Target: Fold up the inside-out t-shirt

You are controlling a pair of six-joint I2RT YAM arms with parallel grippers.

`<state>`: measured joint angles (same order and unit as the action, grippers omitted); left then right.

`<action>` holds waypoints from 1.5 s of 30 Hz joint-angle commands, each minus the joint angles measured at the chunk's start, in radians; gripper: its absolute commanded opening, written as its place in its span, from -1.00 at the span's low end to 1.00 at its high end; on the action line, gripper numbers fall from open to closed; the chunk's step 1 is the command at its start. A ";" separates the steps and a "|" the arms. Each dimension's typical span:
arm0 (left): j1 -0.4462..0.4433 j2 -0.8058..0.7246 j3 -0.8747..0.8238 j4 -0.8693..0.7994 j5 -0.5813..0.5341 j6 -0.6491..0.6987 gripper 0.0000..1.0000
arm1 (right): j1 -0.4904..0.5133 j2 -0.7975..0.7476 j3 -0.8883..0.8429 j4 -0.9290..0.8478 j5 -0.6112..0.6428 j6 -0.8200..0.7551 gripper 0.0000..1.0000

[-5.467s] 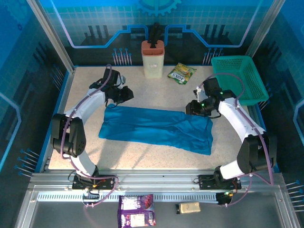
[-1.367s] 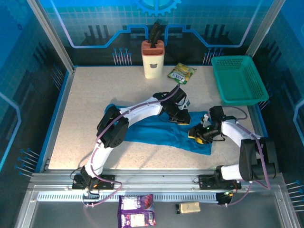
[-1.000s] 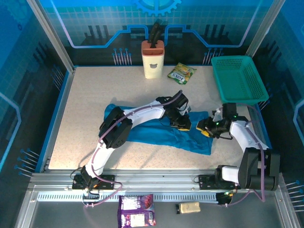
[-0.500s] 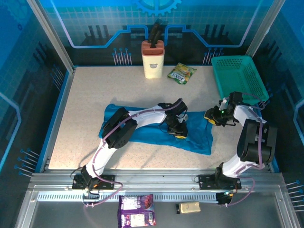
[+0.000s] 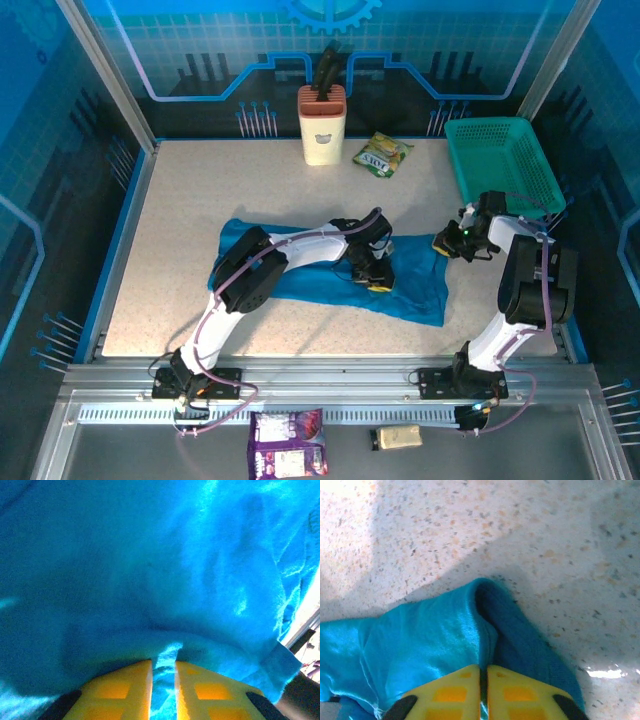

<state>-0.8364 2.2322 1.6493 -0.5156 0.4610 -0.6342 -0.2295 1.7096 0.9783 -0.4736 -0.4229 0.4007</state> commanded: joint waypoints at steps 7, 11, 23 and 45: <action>0.185 -0.332 -0.298 0.096 -0.132 -0.053 -0.60 | 0.001 -0.028 0.066 -0.022 0.025 -0.004 -1.00; 0.294 -0.372 -0.392 0.036 -0.209 0.006 -0.63 | 0.001 -0.024 0.073 -0.028 0.032 -0.004 -1.00; 0.442 -0.304 -0.493 0.042 -0.234 0.049 -0.69 | -0.010 0.001 0.093 -0.026 0.124 0.016 -1.00; 0.456 -0.404 -0.402 -0.007 -0.186 0.082 -0.62 | 0.116 -0.121 0.174 -0.222 0.294 0.020 -0.40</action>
<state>-0.3882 1.8755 1.1717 -0.4522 0.2924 -0.5953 -0.1577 1.6855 1.1069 -0.6212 -0.1997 0.4145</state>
